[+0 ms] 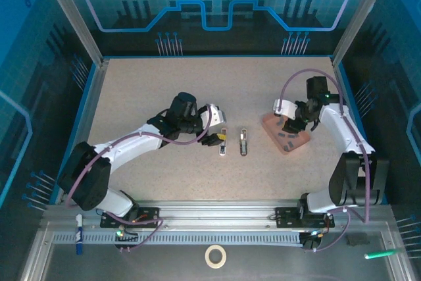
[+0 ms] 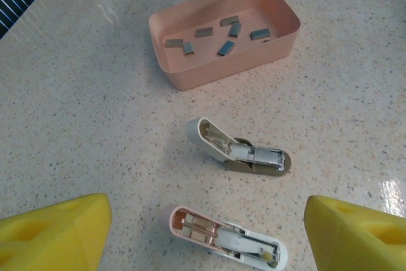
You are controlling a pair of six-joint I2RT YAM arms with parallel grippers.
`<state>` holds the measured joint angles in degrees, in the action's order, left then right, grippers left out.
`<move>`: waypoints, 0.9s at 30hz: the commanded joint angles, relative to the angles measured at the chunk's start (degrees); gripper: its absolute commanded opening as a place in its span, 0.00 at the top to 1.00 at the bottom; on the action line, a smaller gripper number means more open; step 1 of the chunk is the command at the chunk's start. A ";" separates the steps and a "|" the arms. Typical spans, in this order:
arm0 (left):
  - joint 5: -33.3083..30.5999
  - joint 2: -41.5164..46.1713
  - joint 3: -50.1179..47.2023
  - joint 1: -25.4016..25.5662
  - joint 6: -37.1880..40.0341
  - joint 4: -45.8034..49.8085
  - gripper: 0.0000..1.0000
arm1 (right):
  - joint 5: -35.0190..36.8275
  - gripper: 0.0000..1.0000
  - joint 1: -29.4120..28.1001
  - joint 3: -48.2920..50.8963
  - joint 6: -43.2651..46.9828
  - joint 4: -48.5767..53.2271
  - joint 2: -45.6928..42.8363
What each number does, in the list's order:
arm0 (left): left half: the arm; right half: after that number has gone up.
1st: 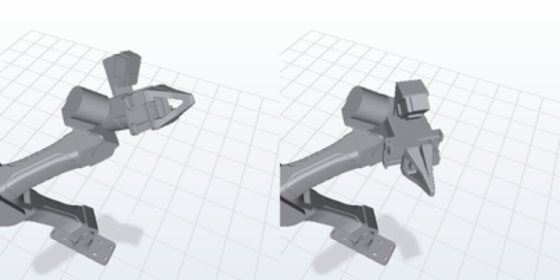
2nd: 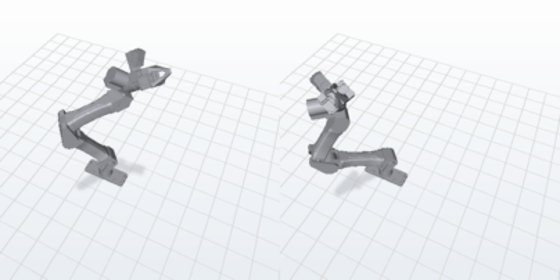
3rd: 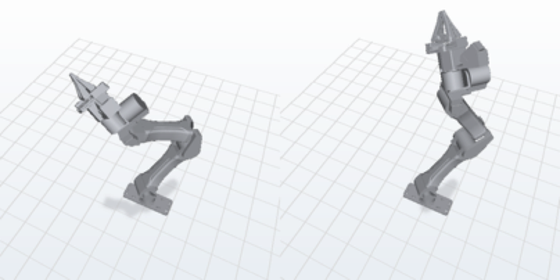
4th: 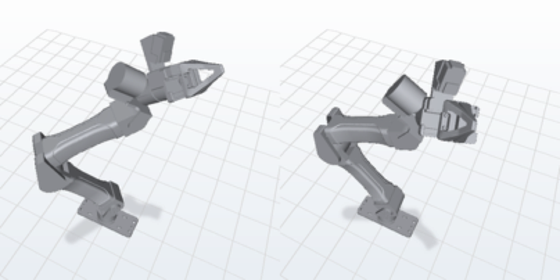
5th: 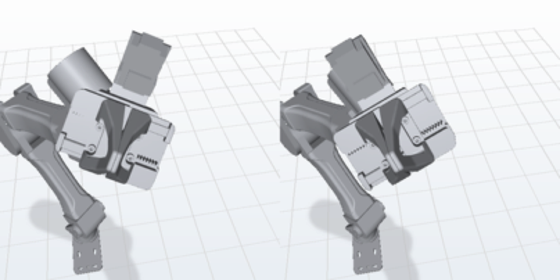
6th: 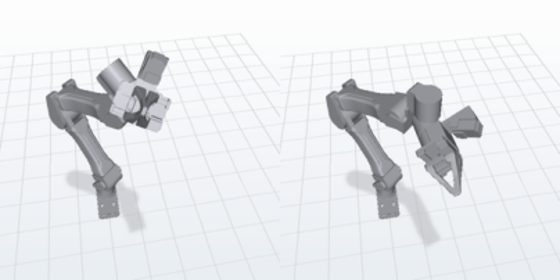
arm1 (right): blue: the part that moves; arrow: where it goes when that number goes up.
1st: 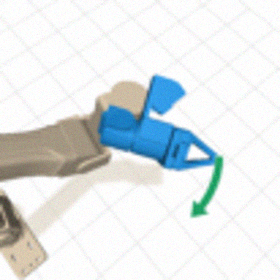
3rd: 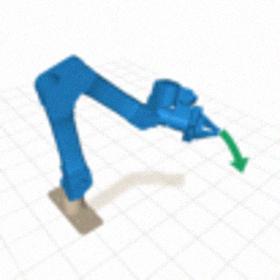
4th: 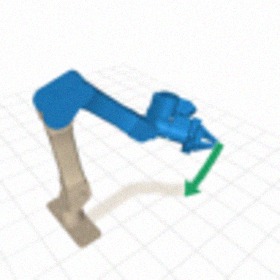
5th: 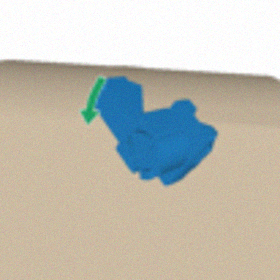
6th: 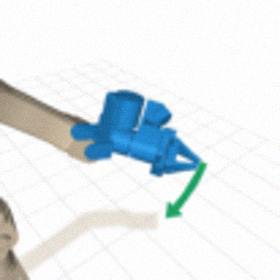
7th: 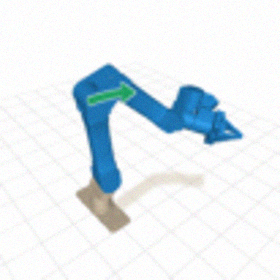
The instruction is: Load the staples into the stapler
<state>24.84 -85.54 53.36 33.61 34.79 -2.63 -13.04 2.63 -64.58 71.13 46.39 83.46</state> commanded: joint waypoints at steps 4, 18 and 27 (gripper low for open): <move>2.40 -3.52 -1.50 0.25 -3.00 -5.83 0.19 | 0.06 0.52 -0.75 0.77 10.35 0.96 4.99; 2.66 -6.57 -2.13 -0.71 -6.39 -8.27 0.19 | 5.72 0.54 -1.40 1.25 14.04 -4.51 14.39; 2.81 -6.84 -2.59 -1.26 -7.02 -8.78 0.19 | 5.86 0.56 -1.73 -0.85 13.68 -4.21 18.34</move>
<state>25.41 -91.85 51.90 32.91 28.38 -9.76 -6.98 1.87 -64.03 83.70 41.52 100.18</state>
